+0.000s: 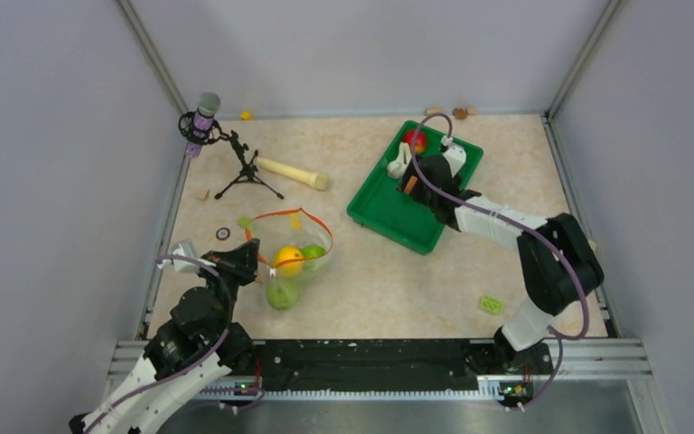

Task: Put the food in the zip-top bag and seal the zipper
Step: Pick up the fake fruit from the bin.

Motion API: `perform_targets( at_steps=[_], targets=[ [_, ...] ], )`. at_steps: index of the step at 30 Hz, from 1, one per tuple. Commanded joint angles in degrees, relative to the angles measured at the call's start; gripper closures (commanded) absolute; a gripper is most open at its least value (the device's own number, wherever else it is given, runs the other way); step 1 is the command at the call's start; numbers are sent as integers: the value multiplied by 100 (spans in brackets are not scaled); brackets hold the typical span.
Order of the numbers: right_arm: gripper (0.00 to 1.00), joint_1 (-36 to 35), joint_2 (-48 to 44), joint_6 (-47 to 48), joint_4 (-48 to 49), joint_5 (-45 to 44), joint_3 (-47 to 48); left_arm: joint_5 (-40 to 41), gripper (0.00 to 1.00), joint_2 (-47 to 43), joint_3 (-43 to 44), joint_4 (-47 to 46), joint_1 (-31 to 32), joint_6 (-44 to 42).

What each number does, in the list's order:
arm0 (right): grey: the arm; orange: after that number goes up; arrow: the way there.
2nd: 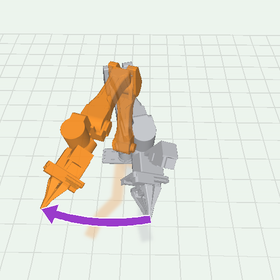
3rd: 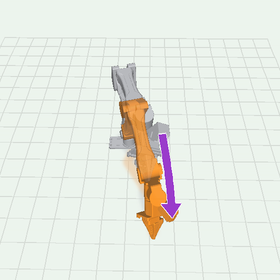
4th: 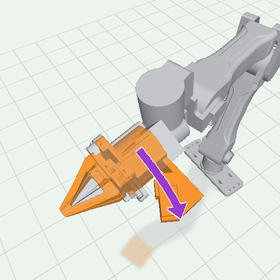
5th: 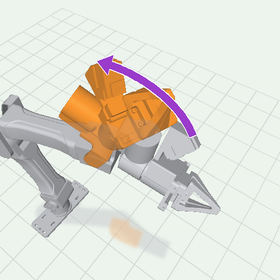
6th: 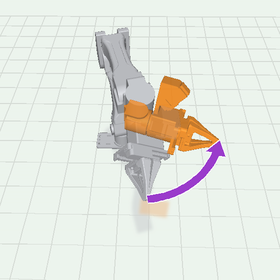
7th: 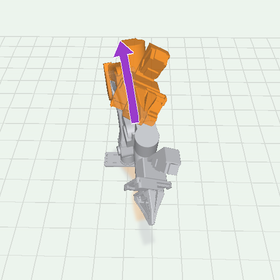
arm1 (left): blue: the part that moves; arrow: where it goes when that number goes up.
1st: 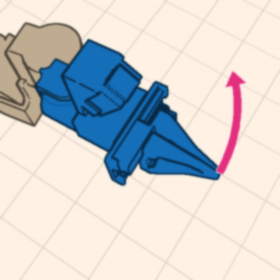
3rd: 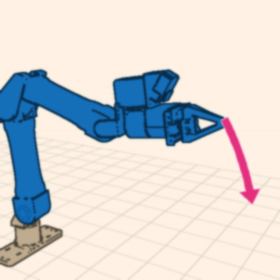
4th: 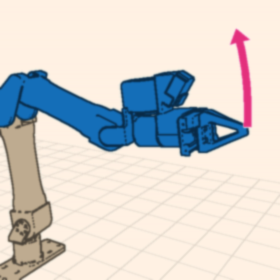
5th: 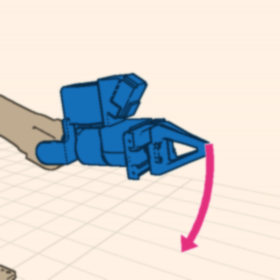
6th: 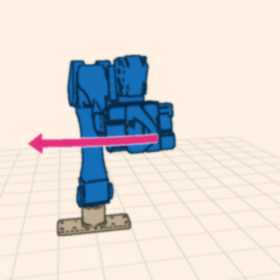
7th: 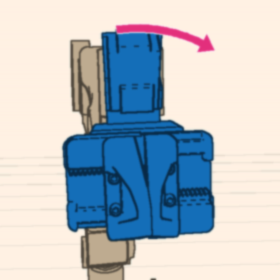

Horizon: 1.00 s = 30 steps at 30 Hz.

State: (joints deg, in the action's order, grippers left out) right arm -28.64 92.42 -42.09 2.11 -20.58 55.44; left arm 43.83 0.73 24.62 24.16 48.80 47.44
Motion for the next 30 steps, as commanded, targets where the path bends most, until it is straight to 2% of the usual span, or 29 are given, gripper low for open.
perform_targets(
  at_steps=[1,12,19,25,28,30],
  targets=[
    [9,135,552,-122,114,70,597,318,100,-391,-69,43,-2,244],
    [13,308,1378,-287,252,-184,894,327,100,-447,-102,26,3,249],
    [16,445,1724,-283,554,-51,959,328,100,-417,-132,-22,-2,221],
    [32,461,1904,66,628,189,1103,3,100,-345,-131,-269,-2,-32],
    [51,459,1821,217,737,280,1037,-278,100,-242,-142,-395,-2,-257],
    [56,463,1661,305,816,362,921,-383,100,-121,-158,-432,-2,-337]
  ],
)
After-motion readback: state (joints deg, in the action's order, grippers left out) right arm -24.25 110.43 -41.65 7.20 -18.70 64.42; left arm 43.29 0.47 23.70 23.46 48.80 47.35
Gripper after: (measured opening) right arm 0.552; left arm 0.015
